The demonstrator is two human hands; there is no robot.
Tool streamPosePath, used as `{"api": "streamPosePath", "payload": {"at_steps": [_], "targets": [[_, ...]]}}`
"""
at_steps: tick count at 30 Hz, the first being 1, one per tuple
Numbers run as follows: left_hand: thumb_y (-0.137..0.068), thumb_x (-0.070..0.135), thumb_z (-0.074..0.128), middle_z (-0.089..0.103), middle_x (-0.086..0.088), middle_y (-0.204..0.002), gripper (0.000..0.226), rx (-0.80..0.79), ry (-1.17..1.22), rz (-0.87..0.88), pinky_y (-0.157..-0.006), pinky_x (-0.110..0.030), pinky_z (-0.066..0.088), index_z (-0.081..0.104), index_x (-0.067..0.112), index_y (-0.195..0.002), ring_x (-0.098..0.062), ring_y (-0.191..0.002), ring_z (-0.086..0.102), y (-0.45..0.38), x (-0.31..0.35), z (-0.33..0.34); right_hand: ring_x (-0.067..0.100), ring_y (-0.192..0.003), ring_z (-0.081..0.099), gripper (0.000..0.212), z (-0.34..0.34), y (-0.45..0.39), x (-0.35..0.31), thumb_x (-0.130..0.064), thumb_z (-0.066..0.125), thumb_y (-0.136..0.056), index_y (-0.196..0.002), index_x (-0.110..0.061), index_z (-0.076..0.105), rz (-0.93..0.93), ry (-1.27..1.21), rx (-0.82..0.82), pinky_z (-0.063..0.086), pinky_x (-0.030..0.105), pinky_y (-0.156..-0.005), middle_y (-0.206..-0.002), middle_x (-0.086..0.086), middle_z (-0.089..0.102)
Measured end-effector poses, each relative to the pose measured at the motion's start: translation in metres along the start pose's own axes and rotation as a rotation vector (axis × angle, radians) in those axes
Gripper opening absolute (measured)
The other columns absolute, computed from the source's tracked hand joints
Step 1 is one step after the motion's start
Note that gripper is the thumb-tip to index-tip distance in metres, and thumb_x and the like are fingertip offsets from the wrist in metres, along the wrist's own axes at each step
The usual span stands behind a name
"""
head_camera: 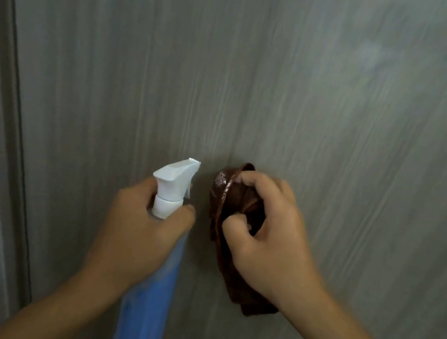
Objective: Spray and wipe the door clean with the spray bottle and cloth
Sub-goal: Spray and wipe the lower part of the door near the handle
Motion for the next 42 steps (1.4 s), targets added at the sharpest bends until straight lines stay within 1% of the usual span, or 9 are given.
{"api": "streamPosePath", "payload": {"at_steps": [3, 5, 7, 11, 19, 27, 32, 38, 42], "targets": [[-0.07, 0.044, 0.065, 0.062, -0.004, -0.064, 0.025, 0.036, -0.008, -0.01, -0.048, -0.029, 0.042, 0.063, 0.02, -0.076, -0.01, -0.052, 0.053, -0.026, 0.037, -0.013, -0.002, -0.098, 0.058, 0.04, -0.015, -0.029, -0.025, -0.022, 0.059, -0.079, -0.112, -0.046, 0.054, 0.026, -0.015, -0.036, 0.041, 0.003, -0.077, -0.108, -0.013, 0.052], [-0.07, 0.048, 0.064, 0.065, -0.007, -0.071, 0.032, 0.063, -0.018, -0.026, -0.055, -0.037, 0.048, 0.065, 0.017, -0.081, -0.023, -0.06, 0.06, -0.044, 0.062, -0.023, 0.0, -0.099, 0.058, 0.04, -0.027, -0.045, -0.042, -0.022, 0.06, -0.081, -0.112, -0.047, 0.055, 0.063, -0.046, -0.063, 0.043, 0.005, -0.077, -0.108, -0.014, 0.052], [-0.068, 0.05, 0.064, 0.067, -0.007, -0.072, 0.033, 0.08, -0.028, -0.058, -0.058, -0.04, 0.05, 0.067, 0.02, -0.083, -0.027, -0.066, 0.063, -0.06, 0.084, -0.034, 0.0, -0.099, 0.058, 0.042, -0.038, -0.06, -0.059, -0.018, 0.064, -0.084, -0.112, -0.047, 0.055, 0.091, -0.069, -0.094, 0.044, 0.006, -0.077, -0.108, -0.015, 0.051], [-0.069, 0.051, 0.064, 0.069, -0.004, -0.077, 0.036, 0.057, -0.052, -0.117, -0.06, -0.034, 0.052, 0.067, 0.02, -0.087, -0.025, -0.072, 0.066, -0.083, 0.127, -0.048, 0.0, -0.097, 0.058, 0.047, -0.062, -0.087, -0.094, -0.008, 0.068, -0.086, -0.113, -0.044, 0.056, 0.13, -0.073, -0.135, 0.043, 0.005, -0.075, -0.105, -0.016, 0.05], [-0.08, 0.027, 0.07, 0.06, 0.005, -0.062, 0.015, 0.041, -0.096, -0.151, -0.049, -0.013, 0.04, 0.061, 0.016, -0.077, -0.004, -0.052, 0.055, -0.13, 0.218, -0.057, -0.001, -0.097, 0.057, 0.048, -0.112, -0.143, -0.159, -0.01, 0.067, -0.087, -0.113, -0.047, 0.053, 0.187, -0.061, -0.19, 0.044, 0.006, -0.077, -0.108, -0.016, 0.049], [-0.081, 0.029, 0.069, 0.058, -0.003, -0.064, 0.023, 0.027, -0.07, -0.2, -0.05, -0.021, 0.042, 0.059, 0.008, -0.078, -0.005, -0.053, 0.052, -0.179, 0.3, -0.072, -0.006, -0.099, 0.055, 0.04, -0.16, -0.195, -0.215, -0.012, 0.066, -0.088, -0.12, -0.035, 0.06, 0.225, -0.057, -0.195, 0.041, 0.003, -0.08, -0.112, -0.014, 0.05], [-0.085, 0.023, 0.072, 0.061, -0.006, -0.07, 0.015, 0.017, -0.072, -0.212, -0.052, -0.022, 0.043, 0.06, 0.015, -0.078, -0.006, -0.055, 0.054, -0.196, 0.337, -0.084, -0.01, -0.098, 0.053, 0.038, -0.178, -0.218, -0.244, -0.013, 0.067, -0.089, -0.123, -0.028, 0.063, 0.247, -0.051, -0.192, 0.039, 0.0, -0.078, -0.109, -0.008, 0.052], [-0.089, 0.007, 0.074, 0.058, -0.008, -0.068, 0.02, 0.016, -0.093, -0.194, -0.051, -0.02, 0.042, 0.058, 0.006, -0.078, -0.005, -0.054, 0.052, -0.218, 0.367, -0.091, -0.01, -0.096, 0.053, 0.034, -0.196, -0.243, -0.269, -0.012, 0.065, -0.09, -0.12, -0.029, 0.063, 0.255, -0.04, -0.182, 0.04, 0.002, -0.075, -0.108, -0.001, 0.056], [-0.087, 0.017, 0.075, 0.063, -0.005, -0.074, 0.016, 0.021, -0.062, -0.171, -0.052, -0.025, 0.047, 0.062, 0.008, -0.082, -0.012, -0.059, 0.061, -0.231, 0.384, -0.095, -0.011, -0.096, 0.052, 0.033, -0.207, -0.261, -0.283, -0.012, 0.064, -0.091, -0.114, -0.035, 0.06, 0.228, -0.029, -0.173, 0.04, 0.001, -0.074, -0.108, -0.002, 0.057]]}}
Point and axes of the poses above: each hand's wrist, its own y-axis away from the middle knuckle, its own z-axis out of the palm, x = y × z, the point moved 3 cm from there along -y, towards the middle knuckle
